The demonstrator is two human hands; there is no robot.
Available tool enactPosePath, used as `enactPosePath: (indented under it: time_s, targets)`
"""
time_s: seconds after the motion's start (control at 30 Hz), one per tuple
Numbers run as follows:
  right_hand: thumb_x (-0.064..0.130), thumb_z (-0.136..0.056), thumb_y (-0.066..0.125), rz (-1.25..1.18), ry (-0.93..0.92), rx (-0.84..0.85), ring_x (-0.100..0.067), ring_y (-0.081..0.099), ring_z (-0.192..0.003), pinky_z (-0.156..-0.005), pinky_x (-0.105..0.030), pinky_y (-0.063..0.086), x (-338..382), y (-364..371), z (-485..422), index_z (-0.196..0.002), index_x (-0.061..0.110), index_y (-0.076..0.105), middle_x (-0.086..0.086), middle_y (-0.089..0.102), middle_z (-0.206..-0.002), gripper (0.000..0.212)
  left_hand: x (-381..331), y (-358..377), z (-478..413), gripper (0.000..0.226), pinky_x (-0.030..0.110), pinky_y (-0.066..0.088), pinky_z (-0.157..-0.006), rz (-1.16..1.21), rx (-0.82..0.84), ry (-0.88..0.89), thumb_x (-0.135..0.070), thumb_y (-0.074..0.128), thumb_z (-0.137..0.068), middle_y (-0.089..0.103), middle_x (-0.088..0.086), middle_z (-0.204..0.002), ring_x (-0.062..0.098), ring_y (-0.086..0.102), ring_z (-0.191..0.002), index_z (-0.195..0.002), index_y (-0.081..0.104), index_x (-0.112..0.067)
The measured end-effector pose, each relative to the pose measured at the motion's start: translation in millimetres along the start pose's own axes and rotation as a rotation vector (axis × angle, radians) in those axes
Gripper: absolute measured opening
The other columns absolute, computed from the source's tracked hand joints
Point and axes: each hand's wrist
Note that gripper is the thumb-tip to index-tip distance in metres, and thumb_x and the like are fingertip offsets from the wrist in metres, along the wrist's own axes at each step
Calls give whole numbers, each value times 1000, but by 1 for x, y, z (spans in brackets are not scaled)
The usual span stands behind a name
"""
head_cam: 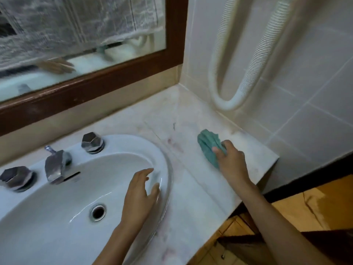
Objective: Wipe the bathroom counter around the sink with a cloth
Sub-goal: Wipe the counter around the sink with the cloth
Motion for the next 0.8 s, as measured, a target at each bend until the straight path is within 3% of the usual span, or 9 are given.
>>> enactPosePath:
  time_s: [0.03, 0.1, 0.2, 0.27, 0.33, 0.43, 0.53, 0.63, 0.8]
  targets:
    - [17, -95, 58, 105, -99, -85, -34, 61, -86, -67, -33, 51, -2, 13, -3, -109, 0, 56, -21, 64, -98, 22, -3, 5, -7, 42, 26, 43, -82, -1, -23, -15, -19, 67, -87, 52, -14, -123, 7, 55, -108, -126, 54, -29]
    - [1, -88, 61, 259, -269, 46, -43, 56, -113, -91, -43, 50, -10, 47, 5, -124, -4, 52, -29, 54, -127, 37, -5, 12, -22, 39, 28, 42, -90, -21, -62, -16, -17, 66, -87, 53, -9, -124, 13, 54, -114, -124, 57, -25]
    - [38, -91, 59, 362, -322, 488, -34, 48, -127, -97, -37, 44, -12, 69, 25, -129, 4, 54, -14, 52, -136, 51, -6, 20, -45, 40, 27, 33, -103, -83, -111, -24, -27, 56, -85, 54, 0, -132, 21, 47, -125, -124, 59, -18]
    - [52, -87, 54, 325, -395, 327, -32, 58, -115, -90, -38, 50, -13, 71, 22, -113, 8, 66, -11, 64, -120, 52, -6, 26, -59, 52, 34, 28, -108, -150, -147, -70, -38, 47, -81, 46, 4, -144, 25, 38, -133, -128, 57, -17]
    - [50, -90, 45, 370, -499, 198, -35, 53, -123, -99, -44, 45, -17, 77, 11, -116, 15, 66, -11, 61, -128, 48, -7, 34, -73, 56, 45, 25, -111, -223, -131, -144, -39, 46, -84, 30, 7, -156, 31, 23, -143, -136, 50, -19]
    - [51, -97, 31, 545, -577, 348, -36, 23, -143, -114, -50, 22, -31, 94, -1, -144, 34, 39, -4, 33, -155, 51, -12, 47, -88, 57, 54, 23, -112, -323, -46, -256, -37, 45, -95, 6, 11, -163, 36, -1, -148, -148, 34, -21]
    - [54, -98, 26, 656, -656, 374, -33, 18, -146, -113, -53, 19, -43, 102, -10, -148, 40, 27, 0, 23, -159, 53, -14, 59, -91, 58, 53, 23, -111, -355, -37, -283, -39, 35, -98, -2, 13, -163, 35, -13, -148, -152, 24, -21]
    - [57, -95, 29, 664, -649, 349, -33, 19, -145, -112, -56, 21, -40, 108, -40, -147, 42, 29, 2, 25, -158, 55, -10, 66, -89, 60, 53, 30, -107, -345, -55, -292, -45, 24, -96, -3, 9, -164, 32, -15, -148, -152, 23, -23]
    - [62, -93, 19, 695, -633, 388, -31, 5, -148, -114, -56, 7, -10, 138, -126, -149, 45, 15, 5, 12, -162, 59, -2, 70, -90, 58, 52, 42, -98, -386, -86, -268, -45, 22, -96, 4, 10, -163, 34, -8, -148, -149, 29, -23]
Point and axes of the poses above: each hand's wrist, its own z-axis away from the middle knuckle, its own y-axis out of the palm, x = y × z
